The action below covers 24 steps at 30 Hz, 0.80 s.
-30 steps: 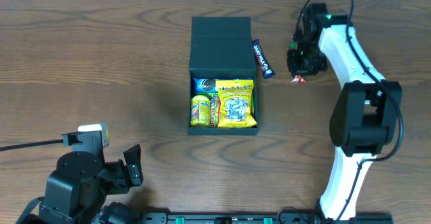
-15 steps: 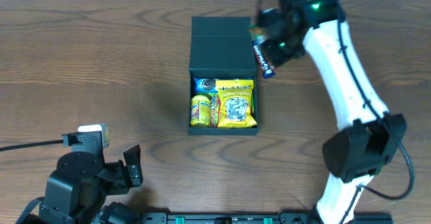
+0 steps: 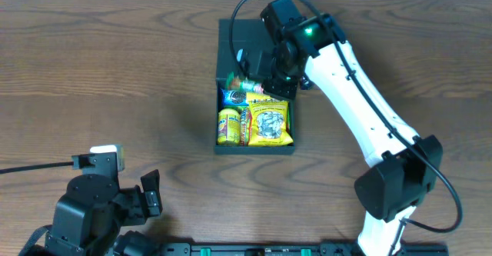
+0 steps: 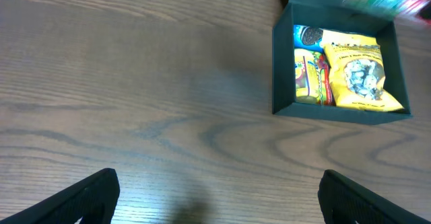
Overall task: Pack container
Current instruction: 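Carry the KitKat bar into the box and release it, then move the right gripper to the blue Dairy Milk bar and grasp it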
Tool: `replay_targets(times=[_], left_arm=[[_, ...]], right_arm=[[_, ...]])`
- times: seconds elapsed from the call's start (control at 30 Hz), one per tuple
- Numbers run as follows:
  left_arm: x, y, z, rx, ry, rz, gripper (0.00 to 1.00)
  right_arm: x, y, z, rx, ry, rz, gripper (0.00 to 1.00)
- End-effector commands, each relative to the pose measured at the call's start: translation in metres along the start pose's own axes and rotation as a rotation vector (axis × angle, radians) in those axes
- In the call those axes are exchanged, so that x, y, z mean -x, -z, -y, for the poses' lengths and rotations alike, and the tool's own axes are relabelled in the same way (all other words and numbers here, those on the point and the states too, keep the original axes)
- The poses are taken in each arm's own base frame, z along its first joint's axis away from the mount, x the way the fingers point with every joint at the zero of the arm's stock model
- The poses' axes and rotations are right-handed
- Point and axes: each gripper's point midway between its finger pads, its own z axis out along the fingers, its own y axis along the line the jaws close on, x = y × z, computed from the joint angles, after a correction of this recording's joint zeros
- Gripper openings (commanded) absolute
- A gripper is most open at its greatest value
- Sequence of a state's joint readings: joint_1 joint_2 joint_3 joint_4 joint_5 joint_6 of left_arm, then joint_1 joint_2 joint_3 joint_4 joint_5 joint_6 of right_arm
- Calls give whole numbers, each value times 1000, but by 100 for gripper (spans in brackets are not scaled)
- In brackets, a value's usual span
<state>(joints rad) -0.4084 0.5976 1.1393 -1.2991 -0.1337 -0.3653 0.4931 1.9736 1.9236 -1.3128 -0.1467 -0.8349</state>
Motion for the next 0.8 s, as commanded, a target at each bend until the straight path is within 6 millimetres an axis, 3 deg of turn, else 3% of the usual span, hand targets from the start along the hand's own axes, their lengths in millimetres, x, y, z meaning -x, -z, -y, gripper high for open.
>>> replay_targets(times=[0.0,0.13,0.27,0.33,0.4,0.53,0.6,0.67,0.77], left_arm=[[0,1,0,-2,0,1,95],[0,1,0,-3,1,5,95],[1,1,0,-3,1,5,95],[1,1,0,-3,1,5,95],[0,1,0,-3,1,5,96],[1,1,0,-3,1,5,95],[0,1,0,-3,1,5,95],[0,1,0,-3,1,4,96],[0,1,0,-3,1,4,95]], right_arm=[[-6,-15,-7,30,163,-9,17],[-10,-35,6,-31,223,-26,13],[0,-42,21,-97,215,23,8],[4,-44,26,-119,198,41,18],[5,-44,27,-122,195,44,20],[3,-44,26,-123,138,33,11],[-1,-43,37,-169,49,15,11],[-9,-37,63,-276,-174,13,27],[-26,-26,98,-387,-464,51,31]])
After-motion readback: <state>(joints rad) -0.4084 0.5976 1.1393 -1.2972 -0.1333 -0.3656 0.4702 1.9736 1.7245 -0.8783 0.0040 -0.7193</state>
